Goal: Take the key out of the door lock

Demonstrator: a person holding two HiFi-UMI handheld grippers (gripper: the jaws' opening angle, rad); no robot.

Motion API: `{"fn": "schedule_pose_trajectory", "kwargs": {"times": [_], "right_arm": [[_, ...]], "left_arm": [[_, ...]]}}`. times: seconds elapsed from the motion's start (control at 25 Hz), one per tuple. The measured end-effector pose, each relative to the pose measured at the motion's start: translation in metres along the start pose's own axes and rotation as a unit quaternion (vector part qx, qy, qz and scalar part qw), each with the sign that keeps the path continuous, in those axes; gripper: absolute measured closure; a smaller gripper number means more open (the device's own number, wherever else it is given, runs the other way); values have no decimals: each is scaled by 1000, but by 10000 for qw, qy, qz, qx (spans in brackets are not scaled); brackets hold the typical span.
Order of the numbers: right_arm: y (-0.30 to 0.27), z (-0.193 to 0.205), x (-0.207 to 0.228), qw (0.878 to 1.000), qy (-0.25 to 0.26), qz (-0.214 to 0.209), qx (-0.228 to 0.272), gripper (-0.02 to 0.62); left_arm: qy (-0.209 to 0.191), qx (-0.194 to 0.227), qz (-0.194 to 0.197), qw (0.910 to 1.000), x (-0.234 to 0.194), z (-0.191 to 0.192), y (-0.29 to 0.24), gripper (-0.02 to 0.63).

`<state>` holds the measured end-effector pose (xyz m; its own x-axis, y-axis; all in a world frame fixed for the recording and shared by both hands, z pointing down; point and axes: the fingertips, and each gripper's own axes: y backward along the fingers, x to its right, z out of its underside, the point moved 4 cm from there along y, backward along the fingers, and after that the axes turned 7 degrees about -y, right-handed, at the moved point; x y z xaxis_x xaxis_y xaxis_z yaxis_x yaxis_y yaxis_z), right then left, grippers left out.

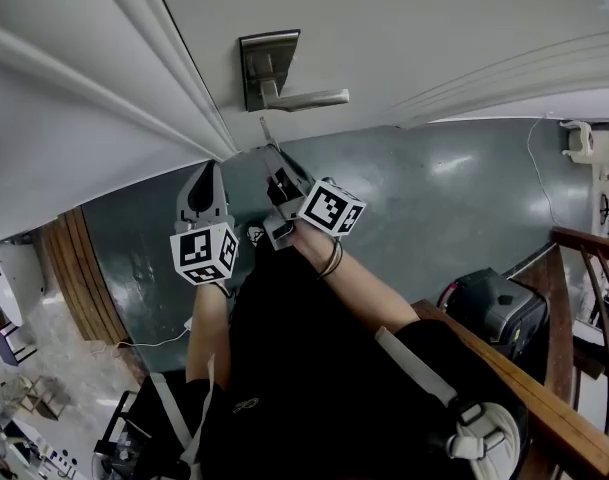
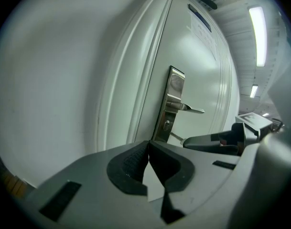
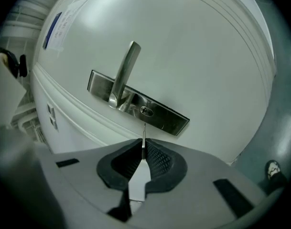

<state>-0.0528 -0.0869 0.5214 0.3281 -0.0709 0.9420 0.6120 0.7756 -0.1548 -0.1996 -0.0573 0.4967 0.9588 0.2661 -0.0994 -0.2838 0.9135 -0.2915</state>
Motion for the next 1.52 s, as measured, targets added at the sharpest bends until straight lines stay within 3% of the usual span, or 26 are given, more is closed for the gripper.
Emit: {"fn": "schedule_pose_trajectory", "kwargs": {"times": [0.2, 0.44, 0.8, 1.12, 1.52], "right_arm": [[13, 11, -1, 9942, 991, 337, -236, 566], [37, 16, 13, 9763, 1921, 833, -550, 565], [77, 9, 27, 9326, 3258, 1155, -1039, 565], [135, -10, 46, 8940, 4100, 1329, -1225, 563], [218, -36, 71, 8768, 4414, 1492, -1192, 563]], "left_arm": [[16, -62, 140, 9999, 1, 6, 6, 583], [27, -279, 430, 9987, 13, 27, 4, 583], [-4, -648, 672, 9956, 43, 51, 9, 583], [149, -810, 737, 9939, 109, 61, 23, 583], [-15, -829, 846, 9930, 202, 72, 44, 583]]}}
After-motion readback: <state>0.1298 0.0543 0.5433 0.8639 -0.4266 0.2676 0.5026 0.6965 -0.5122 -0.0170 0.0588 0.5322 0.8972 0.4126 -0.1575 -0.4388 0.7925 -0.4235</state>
